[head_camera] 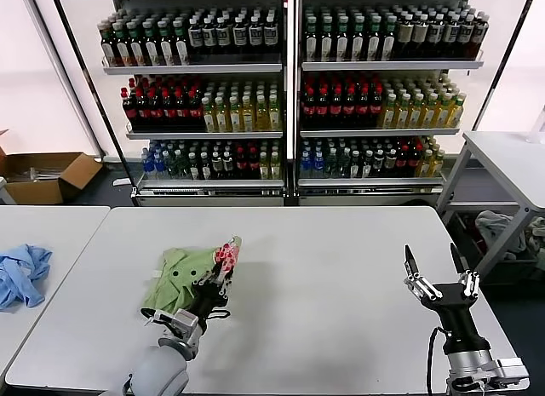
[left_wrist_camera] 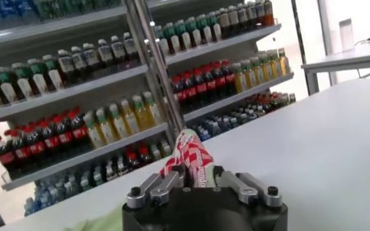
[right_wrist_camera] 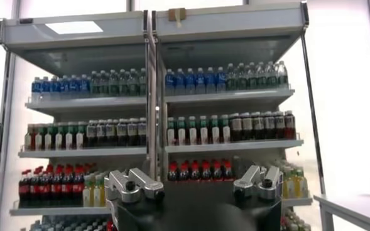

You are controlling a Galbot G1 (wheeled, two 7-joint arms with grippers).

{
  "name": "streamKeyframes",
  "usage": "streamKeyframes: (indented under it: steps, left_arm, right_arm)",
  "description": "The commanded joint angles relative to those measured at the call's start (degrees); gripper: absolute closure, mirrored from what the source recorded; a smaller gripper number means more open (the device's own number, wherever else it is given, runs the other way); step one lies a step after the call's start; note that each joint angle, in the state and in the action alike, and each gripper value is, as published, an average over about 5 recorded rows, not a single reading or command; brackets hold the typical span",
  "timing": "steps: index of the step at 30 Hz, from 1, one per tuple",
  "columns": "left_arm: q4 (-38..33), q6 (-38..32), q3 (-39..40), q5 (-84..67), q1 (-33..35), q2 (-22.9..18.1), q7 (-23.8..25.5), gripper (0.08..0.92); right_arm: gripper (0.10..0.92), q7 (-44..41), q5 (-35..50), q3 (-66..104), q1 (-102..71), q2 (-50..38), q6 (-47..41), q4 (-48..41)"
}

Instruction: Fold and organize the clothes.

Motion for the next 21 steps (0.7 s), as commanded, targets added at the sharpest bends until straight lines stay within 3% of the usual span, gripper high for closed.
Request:
streamKeyframes:
  steps: [1, 8, 15, 21]
  left_arm:
    - [-11.02, 7.47, 5.1, 1.77, -3.9, 2.26, -7.61, 0.635]
    - [-19.42, 8.17, -3.19, -0.81, -1.27, 3.21, -11.57, 0.427]
    - [-22.55, 2.27, -17.32, 1.6, 12.6, 3.11, -5.35, 0.232]
    - [-23.0, 0.82, -22.64, 1.49, 18.55, 0.7, -3.21, 0.178]
  right_arm:
    - [0.203, 0.9, 3.0, -4.23, 5.6, -0.14, -9.72, -0.3]
    - [0.203, -2.86, 6.83, -13.09, 19.3, 1.39, -23.03, -2.91]
    - [0.203, -4.14, 14.95, -30.11, 37.41, 5.86, -39.18, -7.49]
    - [0.203, -1.78, 16.8, -43.83, 45.2, 11.13, -44.51, -12.6]
